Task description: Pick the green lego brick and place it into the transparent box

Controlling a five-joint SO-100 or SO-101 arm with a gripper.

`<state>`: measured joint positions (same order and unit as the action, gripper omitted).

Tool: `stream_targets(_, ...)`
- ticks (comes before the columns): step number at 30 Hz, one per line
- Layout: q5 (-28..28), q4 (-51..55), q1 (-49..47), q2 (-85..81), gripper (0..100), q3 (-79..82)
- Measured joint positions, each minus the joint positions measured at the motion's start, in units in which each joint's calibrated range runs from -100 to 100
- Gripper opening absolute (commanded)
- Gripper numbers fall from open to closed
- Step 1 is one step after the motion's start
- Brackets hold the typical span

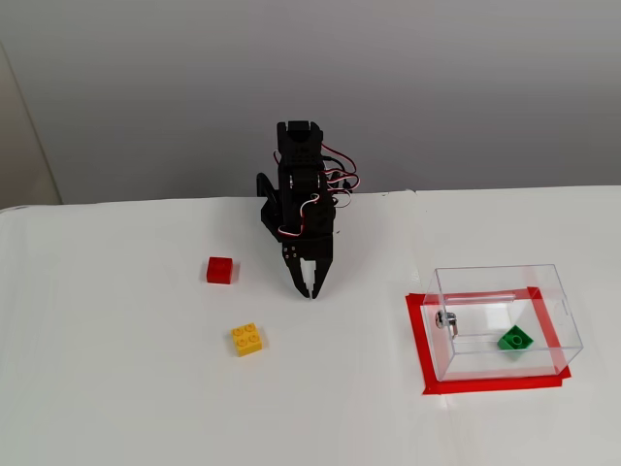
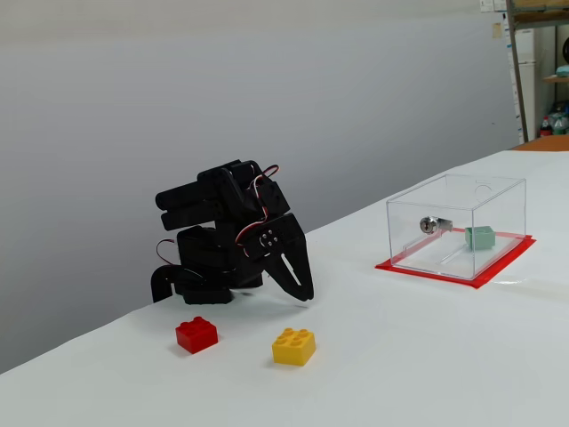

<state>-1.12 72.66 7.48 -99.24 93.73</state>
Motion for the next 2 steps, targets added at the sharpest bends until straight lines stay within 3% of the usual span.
stream_targets(2, 0.0, 0.0, 0.0, 0.0, 2, 0.0)
